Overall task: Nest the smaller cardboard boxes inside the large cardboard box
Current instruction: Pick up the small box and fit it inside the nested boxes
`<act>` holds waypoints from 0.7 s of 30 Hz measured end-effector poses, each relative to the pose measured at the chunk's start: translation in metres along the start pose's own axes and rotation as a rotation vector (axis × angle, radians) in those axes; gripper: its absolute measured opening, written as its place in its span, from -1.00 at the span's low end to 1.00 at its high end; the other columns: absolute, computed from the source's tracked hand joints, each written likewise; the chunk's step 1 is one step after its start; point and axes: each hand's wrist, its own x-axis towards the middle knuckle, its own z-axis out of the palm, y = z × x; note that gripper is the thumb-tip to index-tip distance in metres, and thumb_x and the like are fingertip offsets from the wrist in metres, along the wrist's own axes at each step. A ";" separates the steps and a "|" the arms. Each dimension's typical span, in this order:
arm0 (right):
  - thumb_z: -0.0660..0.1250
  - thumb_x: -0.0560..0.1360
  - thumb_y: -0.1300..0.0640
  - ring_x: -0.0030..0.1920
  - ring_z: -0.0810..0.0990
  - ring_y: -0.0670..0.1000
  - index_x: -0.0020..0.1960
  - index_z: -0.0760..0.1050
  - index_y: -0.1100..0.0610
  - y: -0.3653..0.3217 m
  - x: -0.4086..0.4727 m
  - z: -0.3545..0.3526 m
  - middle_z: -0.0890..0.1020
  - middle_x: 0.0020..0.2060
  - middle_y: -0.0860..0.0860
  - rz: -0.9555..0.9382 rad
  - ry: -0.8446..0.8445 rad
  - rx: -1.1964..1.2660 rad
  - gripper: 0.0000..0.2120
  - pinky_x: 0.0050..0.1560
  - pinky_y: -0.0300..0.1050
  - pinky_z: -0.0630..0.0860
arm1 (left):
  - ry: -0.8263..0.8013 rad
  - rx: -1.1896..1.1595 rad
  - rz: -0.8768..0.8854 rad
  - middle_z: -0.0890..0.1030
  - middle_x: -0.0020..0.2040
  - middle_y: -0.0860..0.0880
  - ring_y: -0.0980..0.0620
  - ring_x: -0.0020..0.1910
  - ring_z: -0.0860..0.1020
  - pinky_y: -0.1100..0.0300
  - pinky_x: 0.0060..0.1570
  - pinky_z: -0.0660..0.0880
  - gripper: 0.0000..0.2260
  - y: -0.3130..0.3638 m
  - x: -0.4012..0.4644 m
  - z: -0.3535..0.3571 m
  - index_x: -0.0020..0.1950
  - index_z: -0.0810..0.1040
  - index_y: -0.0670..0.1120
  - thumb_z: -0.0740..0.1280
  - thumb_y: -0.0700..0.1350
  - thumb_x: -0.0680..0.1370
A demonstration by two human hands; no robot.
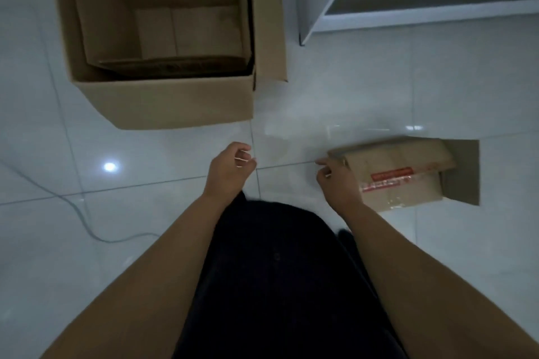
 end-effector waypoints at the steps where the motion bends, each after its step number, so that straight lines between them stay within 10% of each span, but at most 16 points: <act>1: 0.20 0.51 0.21 -0.22 0.53 0.10 0.20 0.52 0.08 0.015 -0.005 -0.005 0.60 -0.14 0.12 0.030 0.003 0.014 -0.71 -0.24 -0.18 0.36 | -0.022 0.008 -0.019 0.60 -0.06 -0.05 0.11 -0.17 0.54 0.51 -0.20 0.39 -0.82 -0.001 -0.008 0.015 0.07 0.52 -0.05 0.39 -0.15 0.48; 13: 0.20 0.54 0.18 -0.07 0.54 0.07 0.30 0.42 0.10 0.192 -0.001 -0.142 0.60 -0.02 0.09 0.077 0.108 0.045 -0.66 -0.13 -0.18 0.38 | -0.092 0.155 -0.157 0.51 0.14 -0.07 -0.01 0.06 0.50 0.25 -0.01 0.35 -0.62 0.009 -0.054 0.220 0.29 0.43 -0.06 0.38 -0.07 0.50; 21: 0.27 0.44 0.09 0.41 0.15 0.26 0.36 0.33 -0.03 0.312 0.075 -0.198 0.22 0.44 0.17 0.042 0.359 -0.340 -0.52 0.34 0.20 0.15 | 0.024 0.123 -0.183 0.17 0.51 -0.18 -0.08 0.44 0.26 0.20 0.19 0.23 -0.11 -0.013 -0.026 0.316 0.54 -0.18 0.09 0.42 -0.15 0.48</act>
